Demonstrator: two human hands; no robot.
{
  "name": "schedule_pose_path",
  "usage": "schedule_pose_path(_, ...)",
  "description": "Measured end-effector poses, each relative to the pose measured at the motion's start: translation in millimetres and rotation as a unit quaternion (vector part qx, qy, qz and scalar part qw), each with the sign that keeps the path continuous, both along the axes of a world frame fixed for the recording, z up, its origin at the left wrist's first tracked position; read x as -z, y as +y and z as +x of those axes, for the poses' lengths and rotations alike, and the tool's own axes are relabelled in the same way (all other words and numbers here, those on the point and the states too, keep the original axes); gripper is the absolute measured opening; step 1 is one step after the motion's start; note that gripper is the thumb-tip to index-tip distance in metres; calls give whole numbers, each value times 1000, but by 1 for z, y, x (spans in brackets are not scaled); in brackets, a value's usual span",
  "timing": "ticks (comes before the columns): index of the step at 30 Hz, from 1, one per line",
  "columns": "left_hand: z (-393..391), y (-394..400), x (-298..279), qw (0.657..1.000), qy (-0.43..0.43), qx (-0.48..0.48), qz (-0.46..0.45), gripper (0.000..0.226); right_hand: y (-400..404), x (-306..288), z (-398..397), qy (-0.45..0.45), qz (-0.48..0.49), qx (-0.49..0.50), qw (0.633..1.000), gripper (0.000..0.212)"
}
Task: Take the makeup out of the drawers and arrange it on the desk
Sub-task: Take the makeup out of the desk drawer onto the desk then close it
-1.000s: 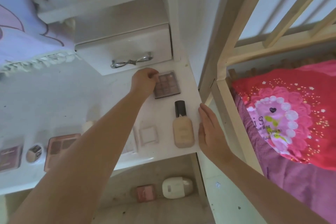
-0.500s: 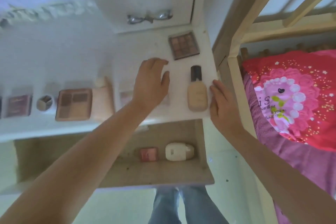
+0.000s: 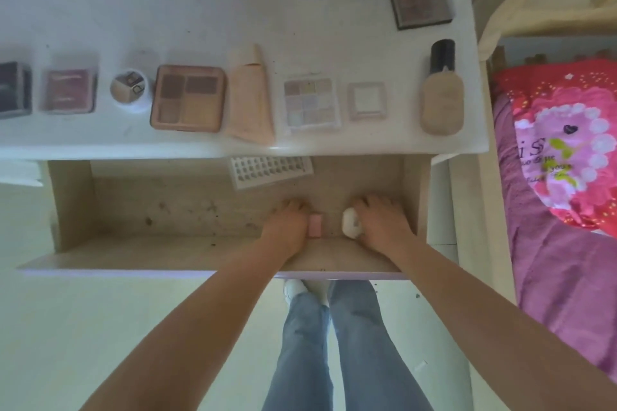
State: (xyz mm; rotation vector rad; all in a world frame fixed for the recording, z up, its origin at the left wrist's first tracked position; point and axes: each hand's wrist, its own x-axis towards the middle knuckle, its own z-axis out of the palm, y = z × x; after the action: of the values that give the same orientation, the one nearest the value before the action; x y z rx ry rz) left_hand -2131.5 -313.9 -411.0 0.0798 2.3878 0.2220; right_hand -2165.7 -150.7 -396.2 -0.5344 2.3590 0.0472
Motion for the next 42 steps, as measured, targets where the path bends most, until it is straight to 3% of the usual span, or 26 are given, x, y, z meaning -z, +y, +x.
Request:
schedule_pose_path(4, -2, -5, 11, 999, -20, 19, -36, 36, 1, 4, 2, -20, 39, -9, 999, 40)
schedule_pose_path(7, 0, -11, 0, 998, -48, 31, -12, 35, 7, -12, 9, -13, 20, -9, 1000, 35)
schedule_pose_path(9, 0, -15, -28, 999, -19, 9, 35, 31, 10, -38, 7, -9, -19, 6, 1000, 41)
schedule_pose_path(12, -8, -21, -87, 985, 68, -56, 148, 24, 11, -97, -8, 11, -160, 102, 982, 52)
schedule_pose_path(14, -23, -22, -129, 957, 122, -136, 224, 7, 7, -139, -27, 51, -272, 204, 939, 54)
schedule_pose_path(17, -71, -22, -167, 890, 241, -273, 274, 31, 1, -176, -75, 132, -370, 321, 862, 53)
schedule_pose_path(21, -145, -21, -172, 825, 280, -403, 282, 36, -21, -171, -148, 144, -379, 360, 840, 44)
schedule_pose_path(27, -202, -26, -136, 840, 261, -421, 220, 25, -51, -129, -207, 144, -301, 322, 886, 27)
schedule_pose_path(31, -217, -31, -129, 875, 243, -392, 145, 28, -55, -125, -217, 239, -195, 236, 922, 33)
schedule_pose_path(36, -216, -34, -136, 911, 266, -309, 67, 37, -52, -121, -206, 307, -130, 174, 926, 33)
schedule_pose_path(39, -191, -42, -141, 913, 305, -261, 70, 37, -53, -123, -191, 328, -166, 170, 914, 37)
schedule_pose_path(42, -138, -58, -137, 883, 427, -173, 91, 30, -60, -120, -154, 395, -308, 84, 861, 31)
